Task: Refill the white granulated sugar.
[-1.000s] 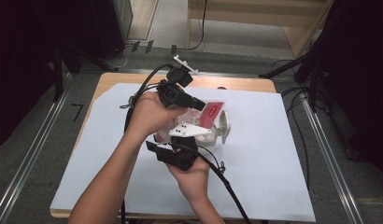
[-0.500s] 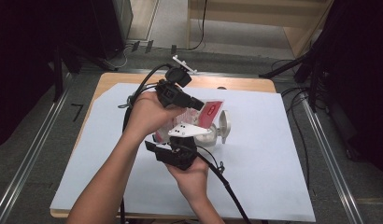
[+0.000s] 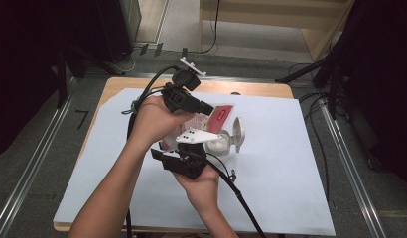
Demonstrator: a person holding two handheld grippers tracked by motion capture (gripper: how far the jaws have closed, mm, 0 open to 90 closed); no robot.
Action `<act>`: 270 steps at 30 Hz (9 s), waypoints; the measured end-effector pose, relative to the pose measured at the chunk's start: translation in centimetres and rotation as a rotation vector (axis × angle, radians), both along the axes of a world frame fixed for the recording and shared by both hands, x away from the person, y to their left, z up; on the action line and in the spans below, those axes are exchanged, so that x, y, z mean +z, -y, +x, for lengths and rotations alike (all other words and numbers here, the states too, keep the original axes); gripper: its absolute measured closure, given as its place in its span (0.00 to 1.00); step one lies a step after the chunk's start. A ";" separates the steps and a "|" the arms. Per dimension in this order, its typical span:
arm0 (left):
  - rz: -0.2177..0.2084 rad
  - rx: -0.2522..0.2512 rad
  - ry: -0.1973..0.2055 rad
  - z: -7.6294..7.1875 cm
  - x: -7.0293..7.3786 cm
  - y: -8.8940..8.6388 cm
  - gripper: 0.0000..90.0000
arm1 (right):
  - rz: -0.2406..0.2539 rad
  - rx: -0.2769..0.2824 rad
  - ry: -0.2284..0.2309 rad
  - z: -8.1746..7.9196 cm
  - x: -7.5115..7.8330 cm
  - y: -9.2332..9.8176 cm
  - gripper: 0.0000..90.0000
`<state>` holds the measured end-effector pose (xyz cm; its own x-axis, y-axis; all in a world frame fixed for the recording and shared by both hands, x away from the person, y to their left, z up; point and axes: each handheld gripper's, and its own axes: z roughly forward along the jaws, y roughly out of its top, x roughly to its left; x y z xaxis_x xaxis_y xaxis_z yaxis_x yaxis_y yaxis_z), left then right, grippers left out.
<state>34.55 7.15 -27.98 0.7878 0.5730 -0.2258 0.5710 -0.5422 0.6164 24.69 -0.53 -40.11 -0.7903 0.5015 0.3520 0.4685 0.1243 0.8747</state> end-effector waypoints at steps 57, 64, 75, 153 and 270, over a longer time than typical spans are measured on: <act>-0.051 -0.029 -0.034 -2.0 -1.9 -3.7 0.95 | -0.038 0.041 -0.004 -1.5 -2.4 -2.0 0.64; -0.058 -0.033 -0.052 -2.2 -2.3 -4.4 0.95 | -0.062 0.048 -0.006 -1.6 -3.0 -2.2 0.65; -0.055 -0.042 -0.076 -2.4 -3.0 -5.7 0.95 | -0.089 0.054 -0.012 -1.9 -4.2 -2.5 0.63; -0.108 -0.057 -0.060 -2.2 -4.2 -9.3 1.00 | -0.171 -0.009 -0.010 -0.2 -7.8 -0.5 0.58; -0.145 0.190 0.071 0.3 -11.9 -16.4 0.97 | -0.237 0.158 0.021 0.9 -4.7 15.5 0.60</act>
